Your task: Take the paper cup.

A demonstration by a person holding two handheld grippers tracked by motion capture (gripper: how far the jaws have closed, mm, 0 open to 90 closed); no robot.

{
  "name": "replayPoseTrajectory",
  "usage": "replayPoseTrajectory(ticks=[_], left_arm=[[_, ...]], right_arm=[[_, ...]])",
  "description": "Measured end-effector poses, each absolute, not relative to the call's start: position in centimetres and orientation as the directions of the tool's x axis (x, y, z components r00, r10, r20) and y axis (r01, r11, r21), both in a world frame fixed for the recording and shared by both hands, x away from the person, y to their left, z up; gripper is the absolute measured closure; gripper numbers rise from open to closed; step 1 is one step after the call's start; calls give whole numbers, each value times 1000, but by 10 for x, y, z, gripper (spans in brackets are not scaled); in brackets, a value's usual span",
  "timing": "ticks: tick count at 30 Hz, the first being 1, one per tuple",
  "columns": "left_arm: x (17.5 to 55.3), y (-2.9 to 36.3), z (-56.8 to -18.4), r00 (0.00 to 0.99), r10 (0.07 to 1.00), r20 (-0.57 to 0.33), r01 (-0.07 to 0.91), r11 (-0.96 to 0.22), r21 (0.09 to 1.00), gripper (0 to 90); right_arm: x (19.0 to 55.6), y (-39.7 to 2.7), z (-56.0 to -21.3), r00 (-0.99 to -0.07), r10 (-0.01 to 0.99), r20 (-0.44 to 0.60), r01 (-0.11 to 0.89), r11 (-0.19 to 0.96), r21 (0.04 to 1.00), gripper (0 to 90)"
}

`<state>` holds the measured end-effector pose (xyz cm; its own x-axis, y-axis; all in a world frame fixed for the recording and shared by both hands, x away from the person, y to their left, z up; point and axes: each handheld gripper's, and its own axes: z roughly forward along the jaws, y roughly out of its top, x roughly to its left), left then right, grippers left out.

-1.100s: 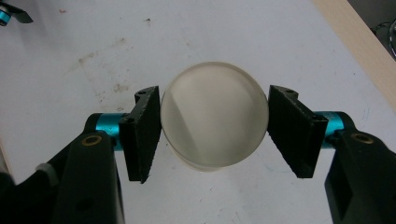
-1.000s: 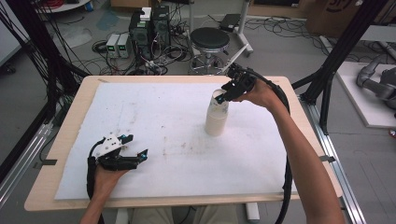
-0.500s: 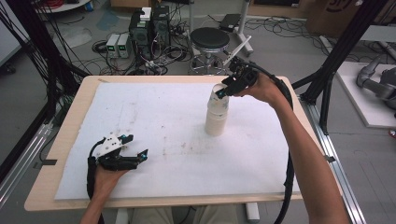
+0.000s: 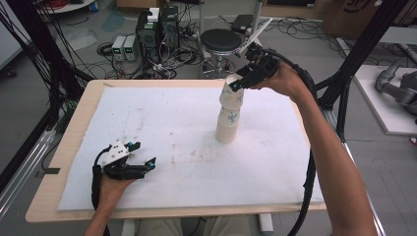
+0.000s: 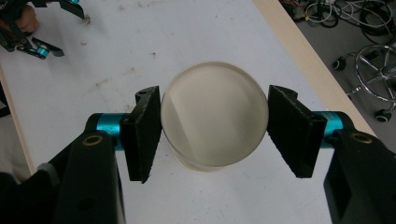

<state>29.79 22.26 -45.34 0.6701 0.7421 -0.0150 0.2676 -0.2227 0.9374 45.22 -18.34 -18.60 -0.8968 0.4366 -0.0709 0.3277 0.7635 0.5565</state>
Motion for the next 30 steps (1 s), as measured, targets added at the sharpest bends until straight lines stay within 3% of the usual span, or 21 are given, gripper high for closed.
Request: replayPoseTrajectory(ticks=[6,17,30], left_arm=[[298,222,-453,670,742,-14,267,-223,938,158],[298,223,-453,673,739,-14,267,-225,937,158],[298,223,-453,674,738,-14,266,-226,937,158]], right_arm=[[446,-185,-180,-898,434,-73,322,760,565,385],[409,-200,-167,-902,425,-73,270,690,672,385],[357,-208,-215,-920,390,-36,199,544,815,385]])
